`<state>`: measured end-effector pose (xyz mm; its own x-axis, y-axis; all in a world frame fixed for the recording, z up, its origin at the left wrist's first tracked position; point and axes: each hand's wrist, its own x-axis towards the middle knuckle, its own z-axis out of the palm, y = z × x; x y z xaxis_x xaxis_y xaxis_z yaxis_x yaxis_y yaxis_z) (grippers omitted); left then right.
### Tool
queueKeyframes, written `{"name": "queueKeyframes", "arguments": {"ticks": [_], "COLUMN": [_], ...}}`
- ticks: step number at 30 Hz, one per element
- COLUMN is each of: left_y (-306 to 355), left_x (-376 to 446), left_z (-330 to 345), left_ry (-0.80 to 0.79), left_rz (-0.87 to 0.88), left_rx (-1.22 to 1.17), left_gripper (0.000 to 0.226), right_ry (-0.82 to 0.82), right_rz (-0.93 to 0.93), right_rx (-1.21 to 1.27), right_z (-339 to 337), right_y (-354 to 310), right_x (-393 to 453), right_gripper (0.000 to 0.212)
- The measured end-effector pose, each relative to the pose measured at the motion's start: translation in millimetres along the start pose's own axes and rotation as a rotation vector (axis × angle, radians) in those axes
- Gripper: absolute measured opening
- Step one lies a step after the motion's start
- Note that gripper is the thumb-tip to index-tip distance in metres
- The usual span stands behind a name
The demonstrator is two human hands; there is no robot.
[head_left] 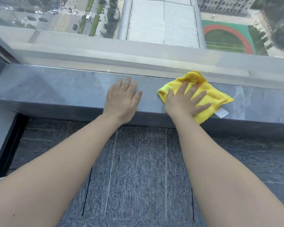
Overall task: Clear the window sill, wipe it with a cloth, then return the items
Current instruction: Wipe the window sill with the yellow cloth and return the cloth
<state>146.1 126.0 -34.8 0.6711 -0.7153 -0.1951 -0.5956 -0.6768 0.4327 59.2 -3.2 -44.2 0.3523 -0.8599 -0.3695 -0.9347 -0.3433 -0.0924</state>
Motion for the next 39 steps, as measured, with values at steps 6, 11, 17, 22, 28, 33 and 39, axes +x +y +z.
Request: {"name": "queueKeyframes", "arguments": {"ticks": [6,11,17,22,28,33,39], "left_y": [-2.9,11.3,51.2,92.2,122.7,126.0,113.9], "left_x": [-17.2,-24.7,-14.4,0.5,10.9,5.5,-12.8], "left_z": [4.5,8.1,22.6,41.6,55.9,60.5,50.4], "left_ry": [0.054,0.073,0.045,0.011,-0.006,-0.006,0.028], "left_rz": [-0.099,-0.151,-0.127,-0.076,-0.053,-0.088,-0.222], "left_rx": [0.040,0.047,0.064,0.053,0.041,0.040,-0.020], "left_gripper": [0.071,0.072,0.063,0.060,0.060,0.055,0.062], "right_ry": [0.037,0.027,-0.002,0.003,0.028,0.019,-0.014], "right_rz": [-0.369,-0.763,-0.738,-0.564,-0.213,0.001,-0.128], "right_rx": [-0.039,-0.180,-0.177,-0.153,-0.075,0.032,0.038], "right_z": [11.2,3.8,-4.7,-18.2,-28.8,-31.4,-30.6], "right_y": [-20.1,12.1,51.7,97.7,140.9,123.5,93.0], "right_x": [-10.0,-4.4,10.9,28.6,49.3,57.5,51.0], "right_gripper": [0.058,0.055,0.056,0.060,0.062,0.064,0.064]}}
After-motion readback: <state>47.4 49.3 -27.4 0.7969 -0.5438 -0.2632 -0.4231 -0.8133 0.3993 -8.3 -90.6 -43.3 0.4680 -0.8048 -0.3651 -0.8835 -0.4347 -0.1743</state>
